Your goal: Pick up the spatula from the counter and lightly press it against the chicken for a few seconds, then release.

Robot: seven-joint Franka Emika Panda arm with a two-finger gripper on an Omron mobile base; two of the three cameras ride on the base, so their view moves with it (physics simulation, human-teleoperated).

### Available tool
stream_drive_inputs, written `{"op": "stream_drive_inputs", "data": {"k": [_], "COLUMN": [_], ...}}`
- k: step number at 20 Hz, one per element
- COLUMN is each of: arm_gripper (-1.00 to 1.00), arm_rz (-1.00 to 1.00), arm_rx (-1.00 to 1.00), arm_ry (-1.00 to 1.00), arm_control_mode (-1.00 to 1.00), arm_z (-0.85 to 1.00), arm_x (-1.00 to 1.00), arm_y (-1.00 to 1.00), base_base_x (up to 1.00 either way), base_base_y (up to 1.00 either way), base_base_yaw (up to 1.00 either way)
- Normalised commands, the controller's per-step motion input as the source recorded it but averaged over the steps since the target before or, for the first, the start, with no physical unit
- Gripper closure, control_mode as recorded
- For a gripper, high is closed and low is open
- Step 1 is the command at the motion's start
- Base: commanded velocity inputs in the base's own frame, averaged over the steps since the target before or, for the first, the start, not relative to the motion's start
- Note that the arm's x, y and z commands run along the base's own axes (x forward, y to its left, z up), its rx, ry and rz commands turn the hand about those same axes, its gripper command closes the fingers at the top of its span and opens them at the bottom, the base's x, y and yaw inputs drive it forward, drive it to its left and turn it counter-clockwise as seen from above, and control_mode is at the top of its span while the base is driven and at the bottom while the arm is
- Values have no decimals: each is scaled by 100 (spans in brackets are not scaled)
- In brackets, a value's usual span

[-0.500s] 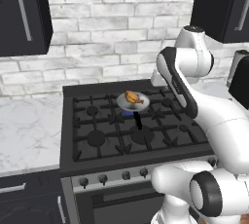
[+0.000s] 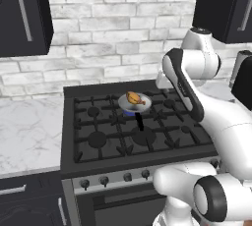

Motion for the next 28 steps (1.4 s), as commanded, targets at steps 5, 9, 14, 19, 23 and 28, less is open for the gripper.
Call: {"op": "stream_drive_inputs", "data": {"k": [5, 9, 14, 19, 23, 28], "arm_gripper": [-100, -100, -100, -100, -100, -100], "arm_rz": [0, 3, 7, 13, 14, 11], "arm_rx": [0, -1, -6, -12, -7, 0], "arm_ry": [0, -2, -8, -5, -2, 0], "arm_control_mode": [-100, -100, -100, -100, -100, -100], "arm_z": [-1, 1, 14, 14, 3, 0], "arm_x": [-13, -29, -38, -48, -45, -44], "arm_y": [-4, -7, -6, -19, -24, -30], "base_base_x": [0, 0, 0, 0, 0, 0], "base_base_y": [0, 0, 0, 0, 0, 0], "base_base_yaw": [0, 0, 0, 0, 0, 0]}}
